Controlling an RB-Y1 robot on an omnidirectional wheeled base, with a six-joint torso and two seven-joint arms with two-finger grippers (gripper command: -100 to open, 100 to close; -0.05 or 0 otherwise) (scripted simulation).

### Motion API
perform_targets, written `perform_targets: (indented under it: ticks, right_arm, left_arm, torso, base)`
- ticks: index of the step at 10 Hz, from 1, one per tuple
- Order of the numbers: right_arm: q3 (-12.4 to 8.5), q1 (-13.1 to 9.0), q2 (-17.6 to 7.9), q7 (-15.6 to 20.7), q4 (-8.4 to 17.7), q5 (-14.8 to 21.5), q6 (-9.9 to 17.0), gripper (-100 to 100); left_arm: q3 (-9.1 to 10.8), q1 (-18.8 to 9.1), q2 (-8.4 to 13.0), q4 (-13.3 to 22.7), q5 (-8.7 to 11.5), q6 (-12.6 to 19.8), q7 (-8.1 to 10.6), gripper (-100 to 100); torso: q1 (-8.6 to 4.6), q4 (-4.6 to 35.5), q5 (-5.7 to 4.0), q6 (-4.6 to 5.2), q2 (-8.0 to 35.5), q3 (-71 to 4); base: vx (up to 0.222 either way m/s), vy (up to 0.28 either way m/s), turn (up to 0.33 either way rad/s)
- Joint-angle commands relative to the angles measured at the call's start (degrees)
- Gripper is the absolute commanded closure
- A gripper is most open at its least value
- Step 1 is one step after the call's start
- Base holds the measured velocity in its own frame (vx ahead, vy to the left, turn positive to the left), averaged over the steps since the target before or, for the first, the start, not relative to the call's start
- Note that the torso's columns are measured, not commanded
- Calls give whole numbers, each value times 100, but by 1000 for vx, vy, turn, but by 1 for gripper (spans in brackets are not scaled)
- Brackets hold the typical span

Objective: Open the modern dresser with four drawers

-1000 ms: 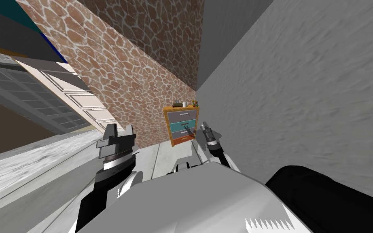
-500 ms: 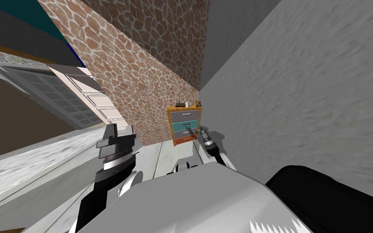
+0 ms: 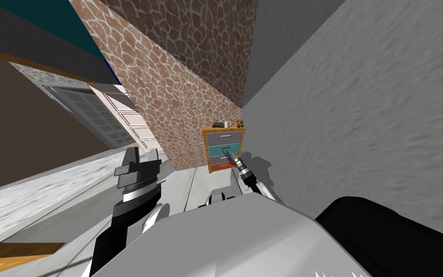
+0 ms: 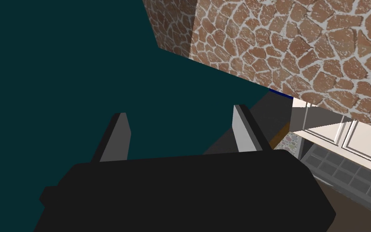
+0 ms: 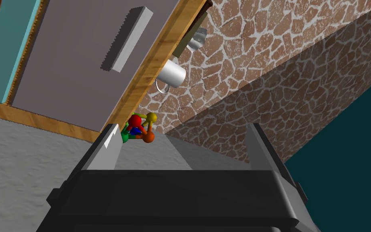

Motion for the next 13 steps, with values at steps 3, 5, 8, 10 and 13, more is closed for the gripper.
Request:
perform_targets:
  ticks: [3,5,8,10,13]
  right_arm:
    - [198,-139,-32,162,267,625,637,-100]
    - [302,-207,-56,258,490,984,961,-100]
    - [407,-277,-77,357,722,1354,1295,-100]
    - [513,-347,-94,456,961,1733,1635,-100]
    - [618,-417,-109,555,1208,2119,1980,-100]
  left_arm:
    - [0,0,0,0,0,0,0,0]
    - [0,0,0,0,0,0,0,0]
    - [1,1,0,0,0,0,0,0]
    - [0,0,0,0,0,0,0,0]
    - [1,1,0,0,0,0,0,0]
  torso:
    - [-3,1,-1,-2,2,2]
    - [-1,0,0,-1,1,0]
    - [-5,0,0,5,2,0]
    - [-2,2,-1,-3,5,4]
    - [-2,0,0,3,0,-1]
  base:
    - [18,5,99]
    - [30,10,131]
    - [33,9,90]
    - [32,5,154]
    - [36,3,86]
